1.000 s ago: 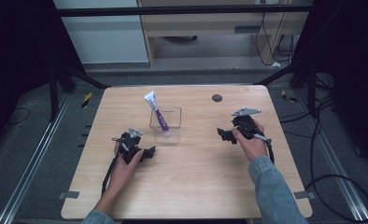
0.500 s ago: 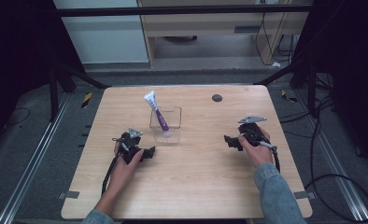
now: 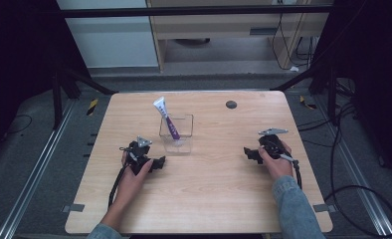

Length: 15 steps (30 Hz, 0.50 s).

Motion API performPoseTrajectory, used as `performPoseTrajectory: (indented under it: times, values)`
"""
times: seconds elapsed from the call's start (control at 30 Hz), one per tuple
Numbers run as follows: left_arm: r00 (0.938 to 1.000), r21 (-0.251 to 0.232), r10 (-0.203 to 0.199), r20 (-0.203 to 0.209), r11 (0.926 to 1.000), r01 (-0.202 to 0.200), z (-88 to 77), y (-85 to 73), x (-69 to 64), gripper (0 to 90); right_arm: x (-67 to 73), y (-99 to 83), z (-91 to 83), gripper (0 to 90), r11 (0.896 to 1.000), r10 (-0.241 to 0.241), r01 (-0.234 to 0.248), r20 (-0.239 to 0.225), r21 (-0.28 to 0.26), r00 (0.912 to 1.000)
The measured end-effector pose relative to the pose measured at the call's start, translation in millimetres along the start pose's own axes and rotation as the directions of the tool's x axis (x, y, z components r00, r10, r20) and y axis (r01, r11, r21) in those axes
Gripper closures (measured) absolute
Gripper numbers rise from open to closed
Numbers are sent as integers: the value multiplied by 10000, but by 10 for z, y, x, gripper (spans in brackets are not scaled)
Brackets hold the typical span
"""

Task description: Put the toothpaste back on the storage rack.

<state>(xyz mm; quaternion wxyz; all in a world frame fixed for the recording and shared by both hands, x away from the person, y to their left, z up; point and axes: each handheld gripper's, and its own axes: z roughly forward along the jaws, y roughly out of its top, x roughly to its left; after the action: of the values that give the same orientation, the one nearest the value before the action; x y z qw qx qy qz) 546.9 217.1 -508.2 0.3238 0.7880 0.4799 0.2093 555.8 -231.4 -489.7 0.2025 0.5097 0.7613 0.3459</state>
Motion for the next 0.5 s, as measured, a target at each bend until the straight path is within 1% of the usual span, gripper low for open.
performPoseTrajectory:
  times: [0.2, 0.23, 0.4, 0.43, 0.5]
  values:
    - [10000, 2, 1, -6, 10000, -1, 0, 1, 0, 0, -64, -10, 49, 129, 9996, 218, -212, 324, -182, 9992]
    - [10000, 1, 2, -6, 10000, -2, 1, 1, 0, 0, -70, -12, 61, 129, 9993, 312, -305, 342, -210, 9989]
    - [10000, 2, 2, -5, 10000, -2, 1, 1, 0, 0, -97, -18, 98, 129, 9985, 423, -405, 497, -373, 9979]
    - [10000, -2, 0, -8, 10000, 0, 1, 1, 0, 0, -95, -18, 96, 129, 9982, 506, -490, 463, -342, 9976]
    - [10000, 0, -2, -6, 10000, 2, 1, 1, 0, 0, -108, -24, 112, 129, 9980, 521, -500, 552, -382, 9971]
